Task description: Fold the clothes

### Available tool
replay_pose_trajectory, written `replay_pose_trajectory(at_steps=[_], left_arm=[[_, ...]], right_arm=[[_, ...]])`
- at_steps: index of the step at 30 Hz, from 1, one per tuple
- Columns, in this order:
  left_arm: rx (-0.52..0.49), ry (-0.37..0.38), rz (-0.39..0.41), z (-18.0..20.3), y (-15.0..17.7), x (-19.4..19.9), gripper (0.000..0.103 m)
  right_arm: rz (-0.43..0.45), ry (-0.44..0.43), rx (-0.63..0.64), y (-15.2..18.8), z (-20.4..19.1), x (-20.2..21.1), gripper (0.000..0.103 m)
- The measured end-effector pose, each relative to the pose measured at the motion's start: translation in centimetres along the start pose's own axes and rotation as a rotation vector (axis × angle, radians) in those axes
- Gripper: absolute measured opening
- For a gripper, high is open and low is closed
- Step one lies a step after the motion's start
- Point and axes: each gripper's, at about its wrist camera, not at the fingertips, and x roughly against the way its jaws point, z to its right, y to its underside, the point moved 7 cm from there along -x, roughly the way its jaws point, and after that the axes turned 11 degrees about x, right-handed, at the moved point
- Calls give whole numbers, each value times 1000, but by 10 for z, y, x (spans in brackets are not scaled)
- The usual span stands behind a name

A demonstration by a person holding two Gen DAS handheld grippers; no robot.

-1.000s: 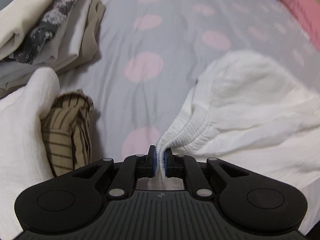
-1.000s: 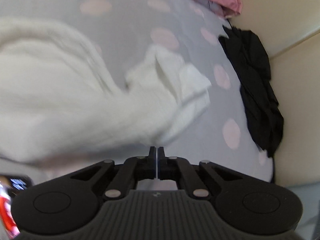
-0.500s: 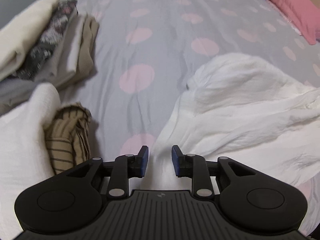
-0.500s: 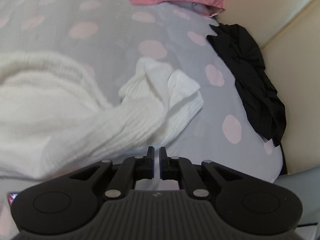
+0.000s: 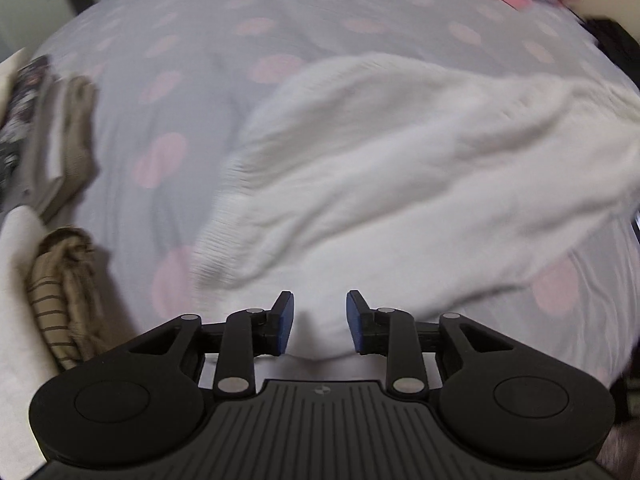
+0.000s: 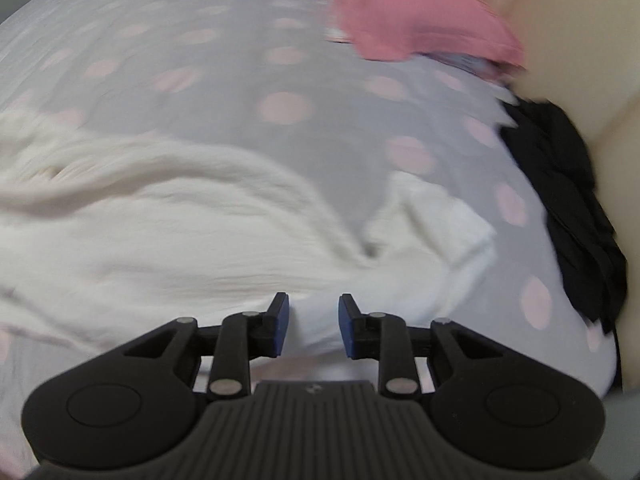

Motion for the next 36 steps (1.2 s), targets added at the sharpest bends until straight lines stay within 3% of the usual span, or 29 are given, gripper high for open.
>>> replay_pose_trajectory(at_steps=[3,9,13,23,25,26,29,30,34,36], left_arm=[[-79,7,-8,12,9,-4,42],[-247,5,-3,34,24,-12,50],[-325,-3,-20,40,36,-21,52],[-402,-76,4,35,46,-33,52],[-397,-80,11,34,42,-36,45],[-387,-70,10,34,40,-36,35],[-340,-38,18,33,30,-36,22],[-314,-24,25,32,25,-35,18],[-196,23,56,23,5,-29,17],[-149,43,65,18,-5,-28,17]], right_arm=[[15,-47,99,-4,-32,2,30],[77,-145,286,-12,-94,14,36],[118,-202,458,-10,-141,19,47],[178,-290,892,7,-254,21,50],[201,-296,950,9,-268,21,47],[209,-292,978,10,-275,21,46],[215,-257,1046,9,-286,13,37],[216,-254,1061,8,-287,11,29],[226,-273,1065,-2,-288,10,7],[242,-287,1023,-14,-284,16,5]])
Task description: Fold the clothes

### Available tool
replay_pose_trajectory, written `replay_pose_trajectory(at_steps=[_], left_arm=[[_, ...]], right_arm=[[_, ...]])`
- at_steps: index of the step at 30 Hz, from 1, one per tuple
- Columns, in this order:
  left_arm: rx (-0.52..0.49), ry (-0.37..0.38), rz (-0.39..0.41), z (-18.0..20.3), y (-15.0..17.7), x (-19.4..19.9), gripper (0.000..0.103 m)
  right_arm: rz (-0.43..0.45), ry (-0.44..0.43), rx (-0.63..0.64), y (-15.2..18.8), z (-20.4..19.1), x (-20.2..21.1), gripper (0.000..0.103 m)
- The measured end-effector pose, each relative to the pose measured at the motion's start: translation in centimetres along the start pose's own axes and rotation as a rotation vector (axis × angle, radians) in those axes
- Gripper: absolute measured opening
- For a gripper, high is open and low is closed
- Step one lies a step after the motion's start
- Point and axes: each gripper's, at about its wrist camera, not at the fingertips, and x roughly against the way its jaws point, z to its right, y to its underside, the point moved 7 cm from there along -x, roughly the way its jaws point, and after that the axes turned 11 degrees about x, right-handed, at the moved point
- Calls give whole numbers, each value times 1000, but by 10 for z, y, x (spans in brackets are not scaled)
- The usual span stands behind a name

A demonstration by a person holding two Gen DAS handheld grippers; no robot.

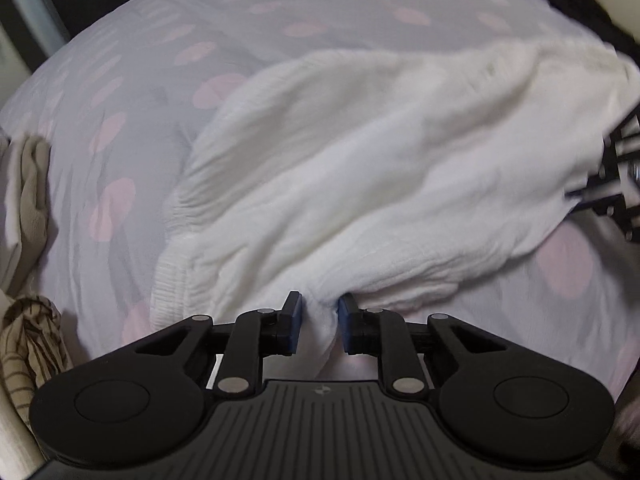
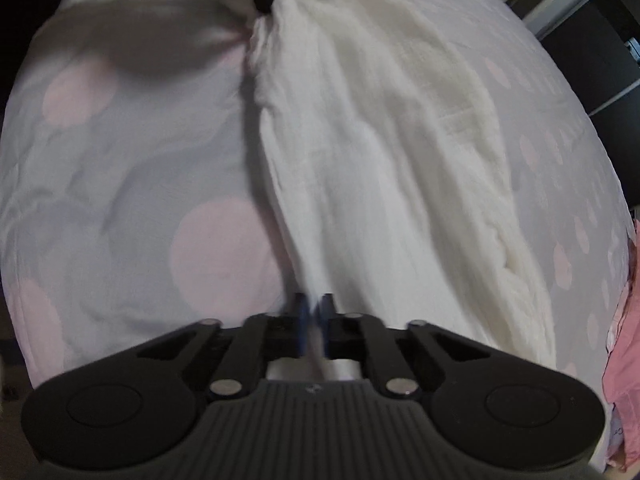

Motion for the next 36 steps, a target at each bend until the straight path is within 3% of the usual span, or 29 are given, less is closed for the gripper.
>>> replay_pose_trajectory(at_steps=[3,7,10,12,17,23,27,31,32,33,36], left_arm=[[15,-4,9,-2,-3,1,17],[-45,-17,53,10,-2,11,23],[-109,-9,102,26,1,22,37],[-151,-9,141,35,5,31,49],[-243,-31,203,59,22,43,49],[-378,-166,138,73,52,22,49],[-425,-276,121,67,54,-6,49],[-453,-330,120,63,50,-29,48],[-443,-341,134,61,46,-29,42],[-424,-346,147,59,41,-27,25],[-346,-311,147,46,32,-14,11]], right_arm=[[55,23,-92,-7,25,17,4],[96,97,-213,-9,54,39,4],[110,117,-283,-10,67,44,4],[106,128,-285,-11,69,45,4],[89,140,-260,-12,65,46,4],[79,140,-252,-11,66,42,4],[74,131,-253,-9,63,41,4],[78,117,-270,-6,63,42,4],[81,110,-275,-6,62,43,4],[85,99,-278,-6,61,44,4],[103,50,-290,-4,57,47,4]])
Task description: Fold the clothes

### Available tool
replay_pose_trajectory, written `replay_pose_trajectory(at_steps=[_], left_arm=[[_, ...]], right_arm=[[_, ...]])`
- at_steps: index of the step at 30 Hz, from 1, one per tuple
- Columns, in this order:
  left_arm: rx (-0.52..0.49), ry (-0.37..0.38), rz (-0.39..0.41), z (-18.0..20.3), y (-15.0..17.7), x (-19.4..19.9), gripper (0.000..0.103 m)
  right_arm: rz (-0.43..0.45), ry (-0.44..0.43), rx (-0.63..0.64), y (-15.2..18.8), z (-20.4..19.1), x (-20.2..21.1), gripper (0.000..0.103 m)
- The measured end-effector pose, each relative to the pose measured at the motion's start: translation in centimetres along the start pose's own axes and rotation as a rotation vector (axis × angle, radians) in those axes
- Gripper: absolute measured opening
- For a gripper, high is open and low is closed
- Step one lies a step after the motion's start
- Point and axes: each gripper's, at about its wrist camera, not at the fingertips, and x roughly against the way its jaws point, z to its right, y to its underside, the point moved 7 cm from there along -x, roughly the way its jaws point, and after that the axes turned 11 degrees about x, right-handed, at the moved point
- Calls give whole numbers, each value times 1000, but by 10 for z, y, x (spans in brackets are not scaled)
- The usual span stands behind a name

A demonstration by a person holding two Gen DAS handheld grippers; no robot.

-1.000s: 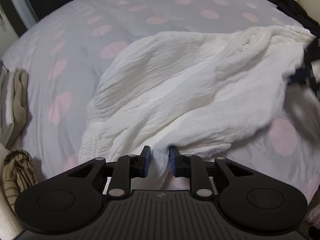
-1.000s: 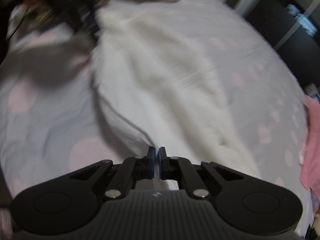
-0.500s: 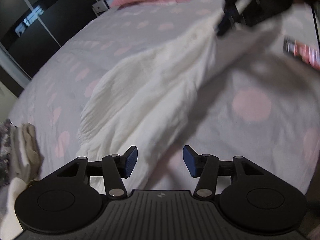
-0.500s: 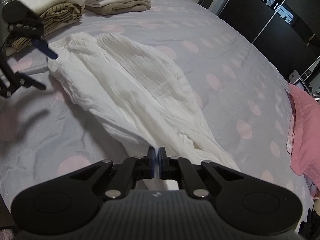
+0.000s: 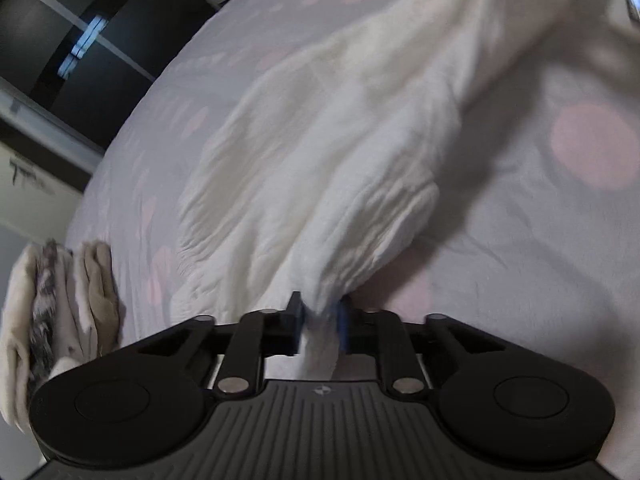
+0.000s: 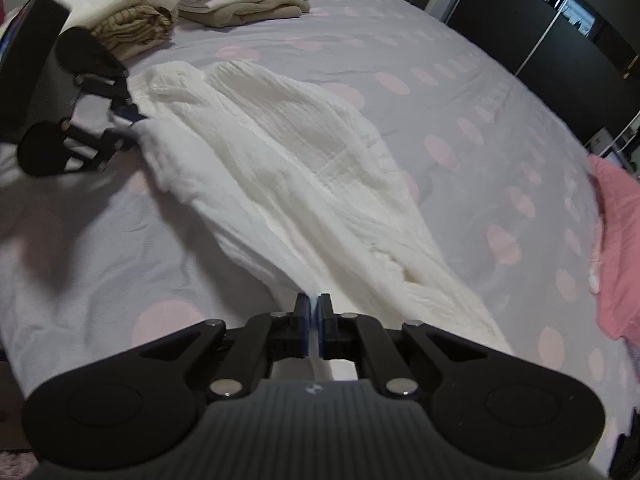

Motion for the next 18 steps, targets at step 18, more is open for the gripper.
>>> replay_pose_trajectory(at_steps=[18], left_arm=[[-179,164,-132,7,54,59,8]], right_arm=[[-80,-394,57,41,-92,11,4]])
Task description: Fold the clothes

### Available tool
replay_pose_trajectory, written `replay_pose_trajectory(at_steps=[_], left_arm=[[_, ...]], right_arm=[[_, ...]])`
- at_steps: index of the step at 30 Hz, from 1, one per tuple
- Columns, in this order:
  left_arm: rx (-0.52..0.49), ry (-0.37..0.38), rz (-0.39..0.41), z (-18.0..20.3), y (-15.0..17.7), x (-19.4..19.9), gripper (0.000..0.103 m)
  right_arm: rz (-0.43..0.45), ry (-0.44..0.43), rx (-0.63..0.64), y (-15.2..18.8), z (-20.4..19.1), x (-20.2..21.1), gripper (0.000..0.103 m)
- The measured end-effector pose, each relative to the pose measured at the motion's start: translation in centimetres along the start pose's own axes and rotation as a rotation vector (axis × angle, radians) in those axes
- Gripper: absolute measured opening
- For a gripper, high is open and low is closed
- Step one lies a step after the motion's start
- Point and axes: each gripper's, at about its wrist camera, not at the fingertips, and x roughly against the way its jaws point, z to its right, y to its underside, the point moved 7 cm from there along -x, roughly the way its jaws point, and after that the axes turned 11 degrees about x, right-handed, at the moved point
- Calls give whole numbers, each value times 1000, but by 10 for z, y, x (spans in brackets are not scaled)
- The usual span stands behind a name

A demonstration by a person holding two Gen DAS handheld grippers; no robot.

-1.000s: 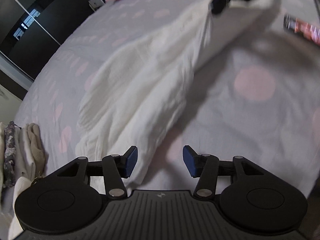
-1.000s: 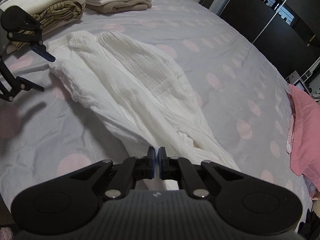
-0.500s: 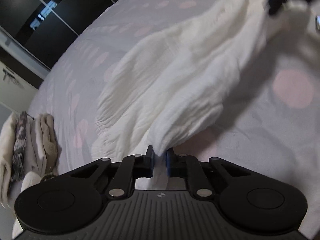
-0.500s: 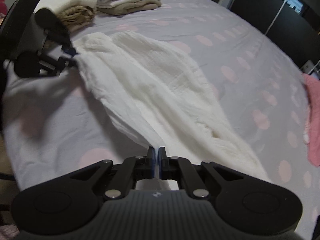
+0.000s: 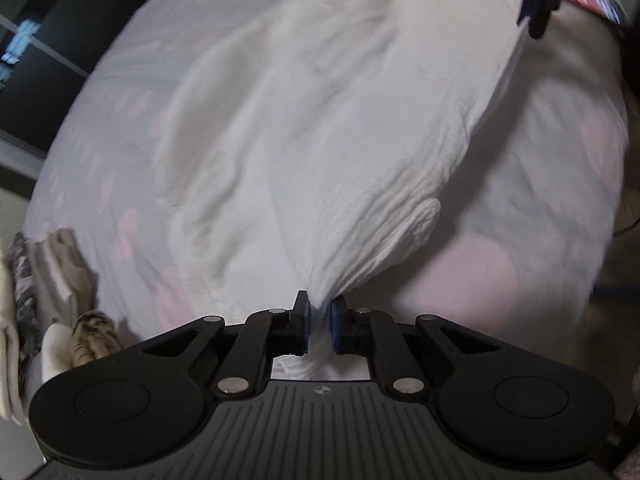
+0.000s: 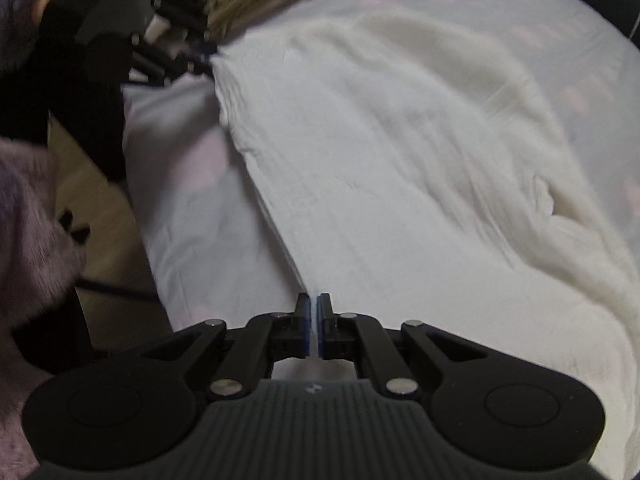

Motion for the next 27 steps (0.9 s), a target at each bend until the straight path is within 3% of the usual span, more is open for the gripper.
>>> replay_pose_trajectory(at_steps=[3,7,9,11,15,19,27], left_arm=[[0,34,-22,8,3,-11,9],[71,79,-26,-6,4,-14,18],[108,59,0,-17,2,-6,36],[143,67,22,-26,0,3,47],[220,145,47,-41,-8,18,51],[299,184,71,-60,-22,25,54],[559,16,-16,-146,-30,-24,54]], right_arm=[[-38,17,-4,6,-2,-15,4],[-9,39,-33,9,4,-7,12],[19,63,-64,13,12,5,16],[46,97,-113,21,23,18,24],[97,182,-265,50,59,51,28],[100,351,-464,99,107,89,28],[94,731,-993,219,207,167,28]])
